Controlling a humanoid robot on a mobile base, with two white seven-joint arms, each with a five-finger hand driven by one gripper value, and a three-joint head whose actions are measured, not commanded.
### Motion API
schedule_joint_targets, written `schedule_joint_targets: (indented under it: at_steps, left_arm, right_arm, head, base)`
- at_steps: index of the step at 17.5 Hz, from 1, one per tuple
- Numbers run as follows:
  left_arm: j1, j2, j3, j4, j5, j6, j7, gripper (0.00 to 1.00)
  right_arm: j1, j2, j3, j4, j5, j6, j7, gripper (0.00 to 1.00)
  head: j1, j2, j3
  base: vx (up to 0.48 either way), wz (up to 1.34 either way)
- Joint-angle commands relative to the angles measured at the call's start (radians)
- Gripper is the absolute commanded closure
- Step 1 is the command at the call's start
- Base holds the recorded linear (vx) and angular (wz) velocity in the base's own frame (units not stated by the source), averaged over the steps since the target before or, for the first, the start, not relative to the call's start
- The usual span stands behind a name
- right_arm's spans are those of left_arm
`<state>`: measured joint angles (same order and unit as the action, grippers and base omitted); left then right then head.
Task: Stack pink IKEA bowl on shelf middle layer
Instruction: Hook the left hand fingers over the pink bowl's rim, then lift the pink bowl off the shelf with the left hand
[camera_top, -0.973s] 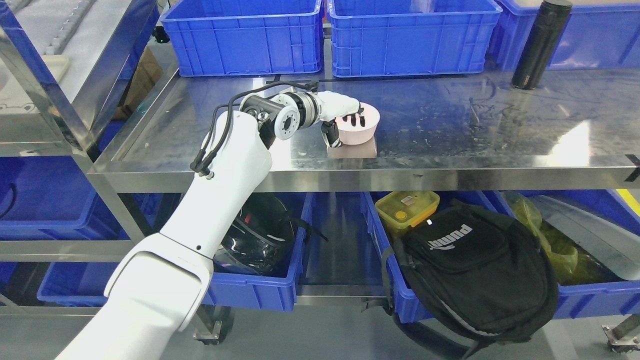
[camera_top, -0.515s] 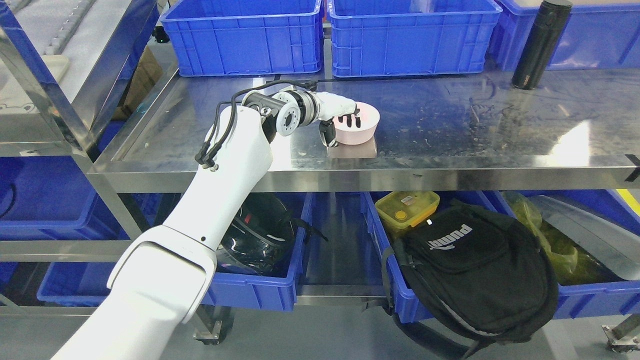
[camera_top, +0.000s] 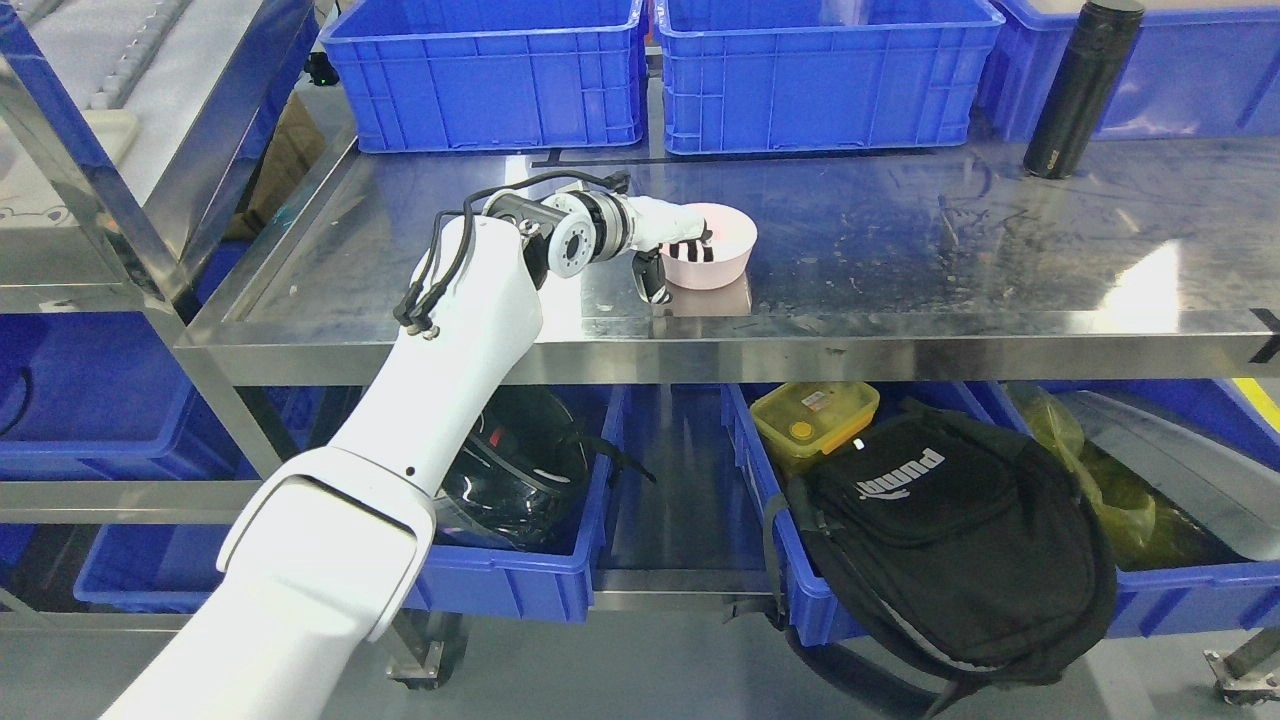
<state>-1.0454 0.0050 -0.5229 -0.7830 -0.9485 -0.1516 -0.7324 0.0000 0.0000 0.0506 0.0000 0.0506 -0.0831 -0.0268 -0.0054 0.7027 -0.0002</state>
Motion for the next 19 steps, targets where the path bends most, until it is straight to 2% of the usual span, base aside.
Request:
schedule_joint_targets:
  at_steps: [1, 5, 12, 15, 17, 19]
  left_arm:
    - [-0.002, 0.012, 0.018, 0.057, 0.007, -0.04, 0.004, 0.69]
    - [0.007, 0.012, 0.035, 0.056, 0.008, -0.071, 0.004, 0.79]
    - [0.059, 0.012, 0.187, 0.038, 0.008, -0.181, 0.002, 0.98]
    - [0.068, 0.012, 0.257, 0.018, 0.01, -0.201, 0.001, 1.0]
    - [0.088, 0.012, 0.331, -0.062, 0.045, -0.201, -0.004, 1.0]
    - [0.094, 0.012, 0.351, -0.129, 0.085, -0.2, -0.004, 1.0]
  right_arm:
    - [0.021, -0.017, 0.0, -0.017, 0.0, 0.0, 0.001, 0.0]
    - [0.021, -0.017, 0.0, -0.017, 0.0, 0.0, 0.001, 0.0]
    - [0.021, -0.017, 0.0, -0.017, 0.0, 0.0, 0.001, 0.0]
    - [0.021, -0.017, 0.0, -0.017, 0.0, 0.0, 0.001, 0.0]
    - [0.021, -0.017, 0.0, -0.017, 0.0, 0.0, 0.001, 0.0]
    - [0.021, -0.017, 0.0, -0.017, 0.0, 0.0, 0.001, 0.0]
  head:
    - [0.0, 0.0, 0.0]
    - [0.0, 0.0, 0.0]
    - [0.0, 0.0, 0.0]
    - [0.0, 0.0, 0.0]
    - [0.0, 0.0, 0.0]
    - [0.0, 0.0, 0.0]
  base:
    - [0.0, 0.0]
    - [0.0, 0.0]
    - [0.0, 0.0]
    - [0.0, 0.0]
    - [0.0, 0.0]
    - [0.0, 0.0]
